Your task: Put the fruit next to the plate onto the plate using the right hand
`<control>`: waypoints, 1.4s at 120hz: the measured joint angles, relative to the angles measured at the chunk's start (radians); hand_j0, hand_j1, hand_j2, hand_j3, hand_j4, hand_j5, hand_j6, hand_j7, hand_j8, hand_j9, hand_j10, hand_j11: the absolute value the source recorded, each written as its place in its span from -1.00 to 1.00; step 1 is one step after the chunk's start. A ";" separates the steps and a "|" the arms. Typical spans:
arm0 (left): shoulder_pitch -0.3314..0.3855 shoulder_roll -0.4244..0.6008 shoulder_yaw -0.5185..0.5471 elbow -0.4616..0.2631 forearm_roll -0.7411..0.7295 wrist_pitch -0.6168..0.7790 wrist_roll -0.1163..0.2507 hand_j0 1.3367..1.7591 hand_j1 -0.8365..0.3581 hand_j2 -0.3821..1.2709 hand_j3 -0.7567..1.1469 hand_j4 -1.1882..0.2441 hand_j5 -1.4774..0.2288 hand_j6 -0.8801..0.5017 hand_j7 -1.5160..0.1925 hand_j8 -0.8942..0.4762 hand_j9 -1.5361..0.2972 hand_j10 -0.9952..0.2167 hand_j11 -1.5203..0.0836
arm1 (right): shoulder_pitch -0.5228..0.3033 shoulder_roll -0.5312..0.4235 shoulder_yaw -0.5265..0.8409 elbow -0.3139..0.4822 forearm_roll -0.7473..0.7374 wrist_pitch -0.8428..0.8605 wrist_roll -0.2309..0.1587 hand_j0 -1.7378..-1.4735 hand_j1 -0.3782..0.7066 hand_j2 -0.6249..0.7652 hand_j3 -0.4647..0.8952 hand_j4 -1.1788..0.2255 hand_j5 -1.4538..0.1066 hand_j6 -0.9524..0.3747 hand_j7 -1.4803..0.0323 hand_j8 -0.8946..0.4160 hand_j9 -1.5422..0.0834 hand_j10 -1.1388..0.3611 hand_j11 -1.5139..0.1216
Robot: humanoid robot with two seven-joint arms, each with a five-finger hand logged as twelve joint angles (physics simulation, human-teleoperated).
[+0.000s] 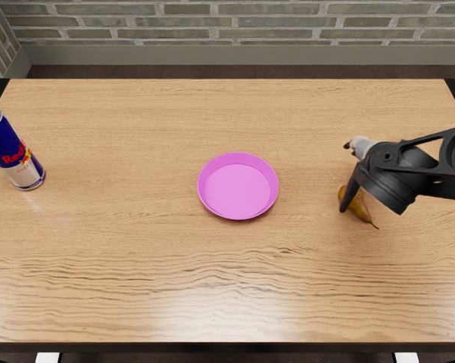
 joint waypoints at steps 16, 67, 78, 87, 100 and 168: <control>0.000 0.000 0.000 0.000 0.000 0.000 0.000 0.52 0.98 -0.54 -0.20 0.66 0.73 0.27 0.77 0.30 0.68 0.64 0.90 | -0.051 0.001 0.007 -0.002 -0.050 0.000 0.000 -0.40 -0.67 -0.14 -0.32 0.50 0.65 0.24 0.74 0.17 0.70 0.35 0.65; 0.000 0.000 0.000 0.000 0.000 0.000 0.000 0.52 0.98 -0.54 -0.21 0.66 0.73 0.27 0.77 0.30 0.68 0.64 0.90 | -0.100 0.006 0.009 -0.018 -0.107 0.000 0.000 -0.40 -0.50 -0.16 -0.32 0.39 0.52 0.13 0.61 0.05 0.57 0.25 0.53; 0.000 0.000 0.000 0.000 0.000 0.000 0.000 0.52 0.98 -0.54 -0.21 0.66 0.73 0.27 0.77 0.30 0.68 0.64 0.90 | -0.101 0.004 0.010 -0.021 -0.112 0.000 0.000 -0.40 -0.38 -0.17 -0.32 0.31 0.44 0.05 0.52 -0.03 0.49 0.18 0.44; 0.000 0.000 0.000 0.000 0.000 0.000 0.000 0.52 0.98 -0.54 -0.21 0.66 0.73 0.27 0.77 0.30 0.68 0.64 0.90 | -0.101 0.003 0.009 -0.023 -0.114 0.000 0.000 -0.40 -0.32 -0.18 -0.32 0.27 0.39 0.00 0.47 -0.07 0.44 0.14 0.40; 0.000 0.000 0.000 0.000 0.000 0.000 0.000 0.52 0.98 -0.54 -0.21 0.66 0.73 0.27 0.77 0.30 0.68 0.64 0.90 | -0.102 0.005 0.009 -0.024 -0.115 0.000 0.000 -0.40 -0.26 -0.19 -0.32 0.24 0.35 -0.04 0.42 -0.11 0.40 0.10 0.36; 0.000 0.000 0.000 0.000 0.000 0.000 0.000 0.52 0.98 -0.54 -0.20 0.66 0.73 0.27 0.77 0.30 0.68 0.64 0.90 | -0.105 0.007 0.002 -0.022 -0.121 0.001 0.002 -0.39 -0.04 -0.22 -0.32 0.08 0.20 -0.15 0.29 -0.01 0.23 -0.03 0.20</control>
